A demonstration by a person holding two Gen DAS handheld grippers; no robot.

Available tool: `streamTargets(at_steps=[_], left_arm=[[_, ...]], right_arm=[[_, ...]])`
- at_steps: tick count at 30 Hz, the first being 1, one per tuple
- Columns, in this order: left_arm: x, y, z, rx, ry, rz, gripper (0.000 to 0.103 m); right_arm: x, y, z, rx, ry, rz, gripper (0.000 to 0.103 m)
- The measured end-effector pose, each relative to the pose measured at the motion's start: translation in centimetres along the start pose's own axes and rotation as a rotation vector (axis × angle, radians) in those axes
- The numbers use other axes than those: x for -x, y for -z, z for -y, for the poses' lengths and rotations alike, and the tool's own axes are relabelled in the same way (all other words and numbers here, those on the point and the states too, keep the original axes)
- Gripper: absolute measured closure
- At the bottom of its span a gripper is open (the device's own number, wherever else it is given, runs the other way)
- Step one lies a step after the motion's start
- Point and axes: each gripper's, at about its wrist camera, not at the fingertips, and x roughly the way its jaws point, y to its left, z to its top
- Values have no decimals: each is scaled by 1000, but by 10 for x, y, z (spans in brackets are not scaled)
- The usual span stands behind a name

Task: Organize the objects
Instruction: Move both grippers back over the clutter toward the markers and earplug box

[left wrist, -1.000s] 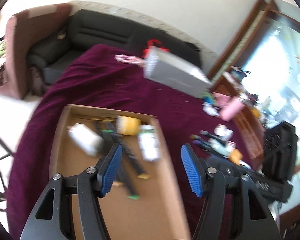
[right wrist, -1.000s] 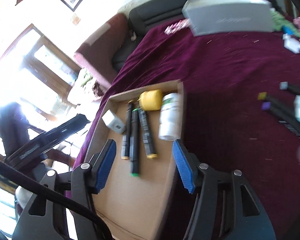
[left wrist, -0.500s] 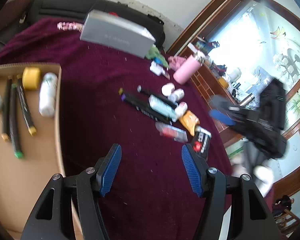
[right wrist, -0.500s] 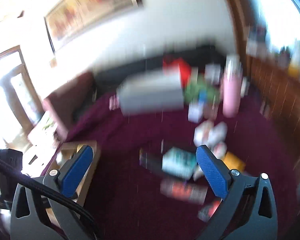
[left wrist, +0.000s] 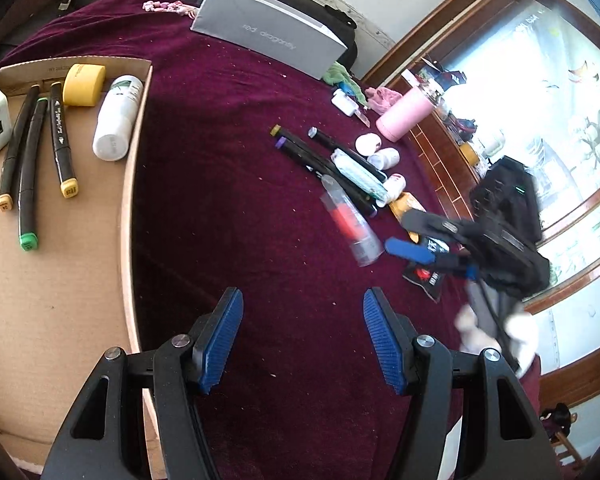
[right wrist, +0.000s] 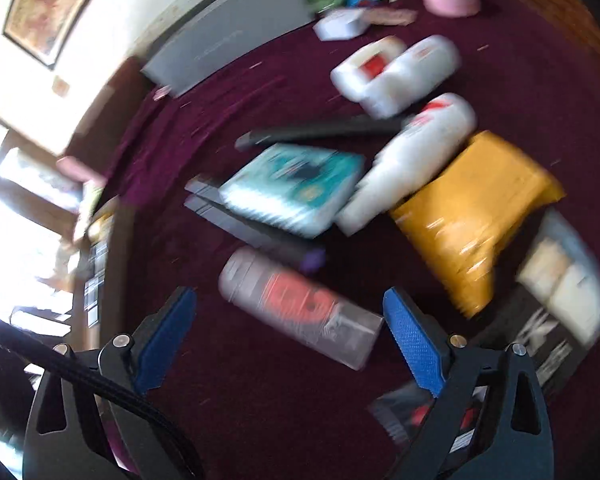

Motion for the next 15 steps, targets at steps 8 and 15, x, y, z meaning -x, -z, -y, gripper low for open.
streamTargets(at_steps=[8, 15], left_arm=[[-3, 5, -1, 16, 16, -3, 47], [-2, 16, 4, -8, 30, -20, 47]], right_arm=[[26, -3, -39, 104, -19, 120, 8], [-35, -71, -49, 25, -62, 23, 7]])
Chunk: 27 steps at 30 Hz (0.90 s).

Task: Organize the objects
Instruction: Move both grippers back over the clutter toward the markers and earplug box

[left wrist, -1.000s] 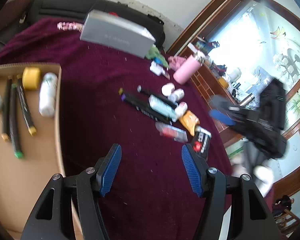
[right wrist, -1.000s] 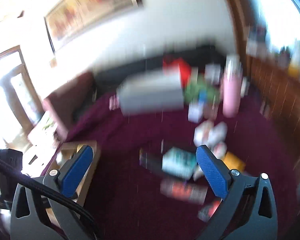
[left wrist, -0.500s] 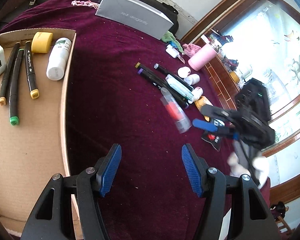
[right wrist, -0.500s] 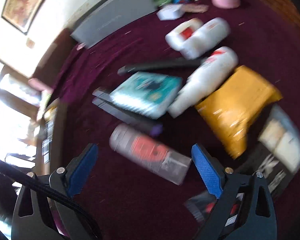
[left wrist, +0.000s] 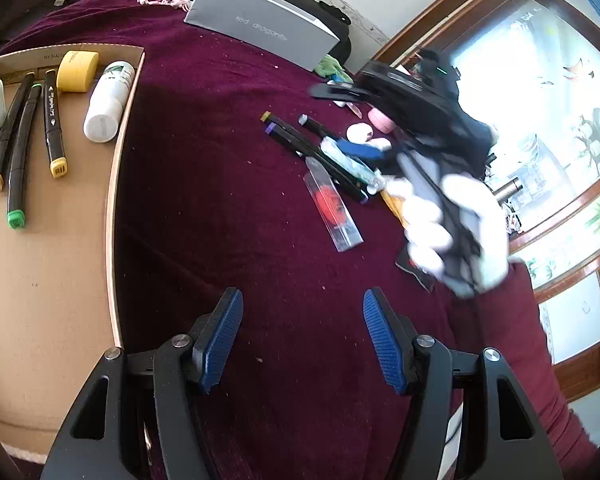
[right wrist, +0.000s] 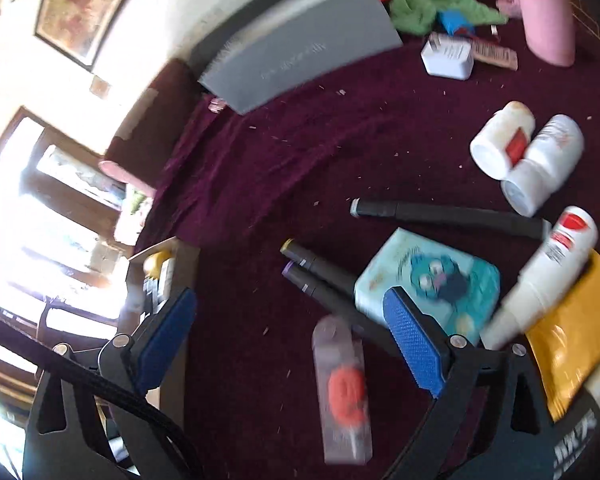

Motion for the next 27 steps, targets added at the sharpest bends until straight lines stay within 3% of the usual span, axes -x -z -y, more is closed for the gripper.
streamTargets(at_steps=[3, 6, 8, 12, 13, 15, 19, 20, 23, 24, 25, 27], left_arm=[[3, 0, 2, -24, -4, 7, 47], [4, -3, -1, -14, 9, 12, 47], [6, -2, -3, 1, 15, 18, 47], [12, -1, -8, 15, 13, 26, 47], [14, -1, -8, 15, 12, 29, 47], [20, -2, -10, 12, 7, 38, 47], [27, -3, -14, 30, 5, 57, 47], [28, -3, -14, 33, 1, 62, 47], [29, -7, -13, 27, -11, 70, 47], [28, -9, -10, 11, -23, 71, 47], [27, -12, -5, -24, -43, 69, 47], [14, -21, 8, -142, -156, 37, 47]], right_arm=[[-23, -14, -2, -3, 89, -45, 6], [-47, -16, -15, 70, 191, -162, 1], [-54, -15, -24, 99, 190, -215, 0], [-66, -1, -35, 56, -3, -370, 0], [-72, 12, -36, 15, -109, -441, 0], [-74, 32, -44, 12, -205, -509, 2], [-35, 62, -57, 129, -167, -371, 2], [-17, 70, -56, 169, -107, -297, 3], [15, 93, -52, 259, 58, -184, 3], [20, 99, -48, 263, 72, -172, 3], [31, 108, -39, 257, 94, -146, 3], [45, 117, -26, 228, 127, -96, 3]])
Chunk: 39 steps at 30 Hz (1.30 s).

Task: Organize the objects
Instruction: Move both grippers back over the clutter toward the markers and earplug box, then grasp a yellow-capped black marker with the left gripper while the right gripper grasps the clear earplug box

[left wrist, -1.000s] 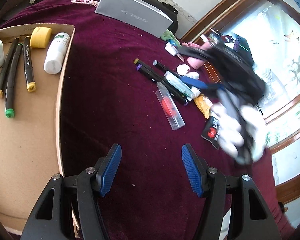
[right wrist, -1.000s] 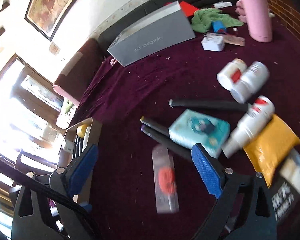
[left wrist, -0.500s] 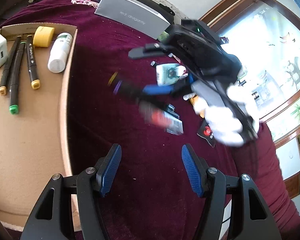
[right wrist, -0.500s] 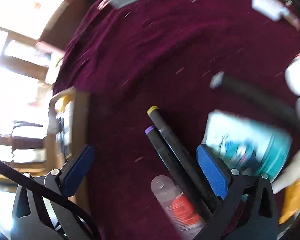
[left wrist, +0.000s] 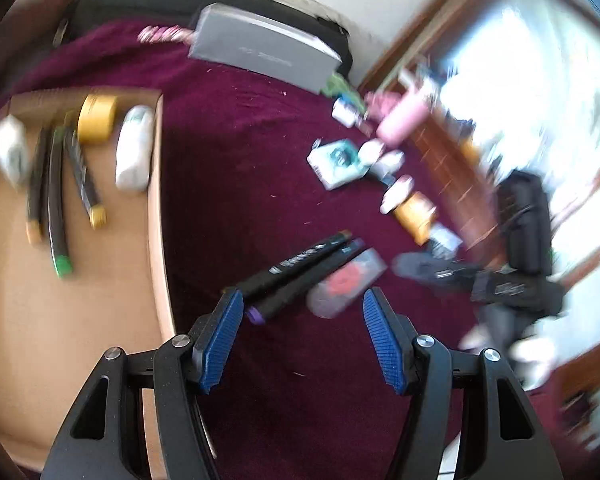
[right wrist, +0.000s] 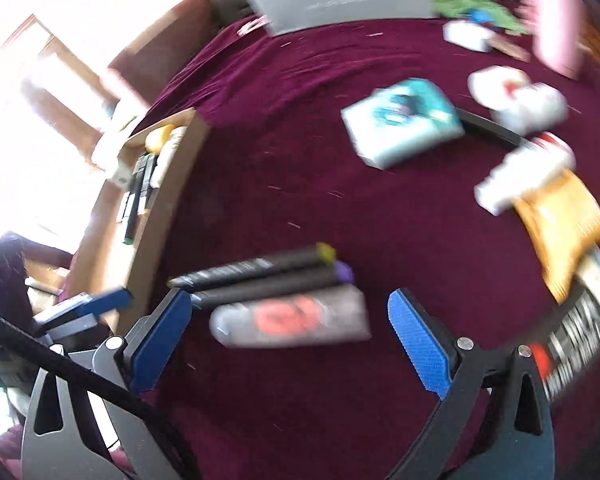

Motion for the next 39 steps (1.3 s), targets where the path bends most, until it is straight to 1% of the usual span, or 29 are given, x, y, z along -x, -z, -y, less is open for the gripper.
streamTargets(at_steps=[1, 2, 4, 5, 7, 10, 12, 13, 16, 17, 20, 22, 23, 25, 27, 29, 30, 31, 34, 36, 38, 39], left_arm=[[-6, -5, 10, -78, -70, -8, 47], [-11, -10, 18, -146, -121, -10, 47], [-25, -17, 28, -254, -233, -15, 47], [-34, -21, 31, -299, -264, -28, 47], [-51, -26, 34, -357, -284, -58, 47], [-80, -28, 37, -407, -306, -138, 47], [-83, -27, 40, -414, -292, -140, 47], [-84, -29, 40, -401, -280, -153, 47], [-92, -22, 49, -388, -189, -224, 48], [-90, -16, 55, -394, -169, -231, 48], [-92, -3, 65, -337, -25, -311, 48], [-92, 6, 76, -372, -31, -301, 48], [-92, 8, 78, -374, -33, -296, 48], [-90, 4, 74, -346, -39, -274, 48], [-86, -4, 61, -291, -66, -240, 48], [-86, -8, 46, -235, -71, -235, 48], [-85, -9, 42, -224, -63, -226, 48], [-85, -9, 41, -222, -69, -224, 48], [-86, -11, 47, -256, -120, -226, 48], [-87, -15, 43, -241, -110, -231, 48], [-85, -18, 41, -219, -89, -219, 48], [-85, -20, 39, -212, -103, -218, 48]], right_arm=[[8, 10, 13, -38, 12, 28, 3], [12, 14, 24, -67, 9, 46, 3], [14, 19, 41, -132, -24, 81, 3], [13, 24, 50, -162, -51, 96, 3], [8, 28, 61, -198, -83, 120, 3], [5, 29, 64, -213, -127, 167, 3], [4, 29, 66, -222, -170, 192, 3], [5, 29, 67, -223, -184, 201, 3], [1, 34, 66, -223, -216, 221, 3], [2, 34, 66, -224, -228, 226, 3], [5, 37, 67, -227, -266, 242, 3], [6, 38, 69, -238, -292, 250, 3], [6, 38, 71, -246, -309, 253, 3], [7, 39, 74, -262, -327, 254, 3], [8, 41, 76, -277, -342, 255, 3], [9, 42, 77, -282, -362, 257, 3], [10, 43, 78, -283, -366, 258, 3], [10, 43, 78, -285, -372, 257, 3], [8, 44, 80, -296, -401, 247, 3], [7, 44, 81, -306, -419, 240, 3], [7, 44, 81, -311, -439, 241, 3], [8, 45, 81, -314, -451, 242, 3]])
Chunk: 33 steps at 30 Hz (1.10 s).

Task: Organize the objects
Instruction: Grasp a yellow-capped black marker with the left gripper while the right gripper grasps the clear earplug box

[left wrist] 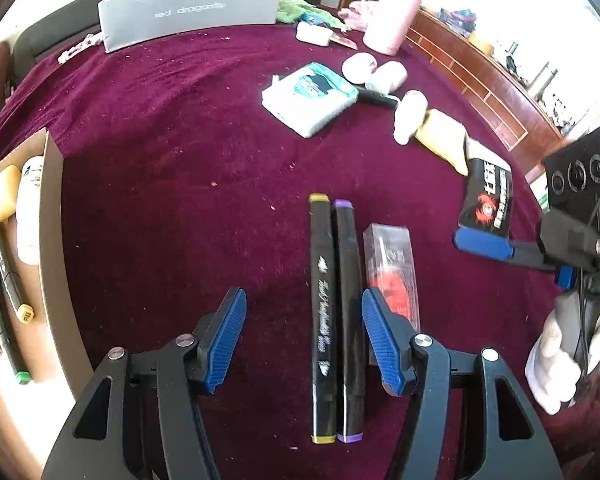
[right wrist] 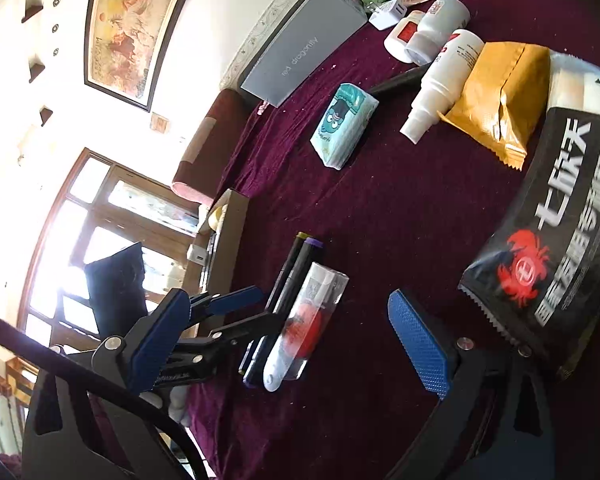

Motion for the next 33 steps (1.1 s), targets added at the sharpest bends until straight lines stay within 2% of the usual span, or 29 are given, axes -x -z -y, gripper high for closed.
streamTargets(at_steps=[1, 8, 9, 11, 13, 16, 18, 20, 26, 33], left_arm=[[-2, -2, -2, 1, -22, -5, 48], [-5, -2, -11, 31, -50, 3, 48], [-5, 0, -9, 17, -79, 2, 48], [-9, 5, 3, -70, -209, -8, 48], [-9, 7, 12, -96, -259, 8, 48], [-10, 7, 17, -75, -241, 30, 57], [-9, 12, 26, -110, -220, 52, 82], [-8, 14, 33, -136, -192, 52, 92], [12, 20, 6, -63, -68, 88, 92], [89, 45, -15, -3, 46, 282, 92]], right_arm=[[0, 0, 0, -4, -11, -1, 3], [-3, 0, 2, -22, -40, -9, 2], [-3, 0, 2, -21, -40, -9, 2], [-4, 0, 1, -11, -37, -8, 2], [-7, 1, -1, 7, -18, -13, 1], [-14, 4, -7, 56, 38, -31, 0], [-20, 6, -11, 88, 79, -45, 0], [-23, 7, -12, 107, 106, -53, 0], [-25, 9, -11, 142, 143, -41, 0], [-25, 11, -10, 165, 162, -20, 0]])
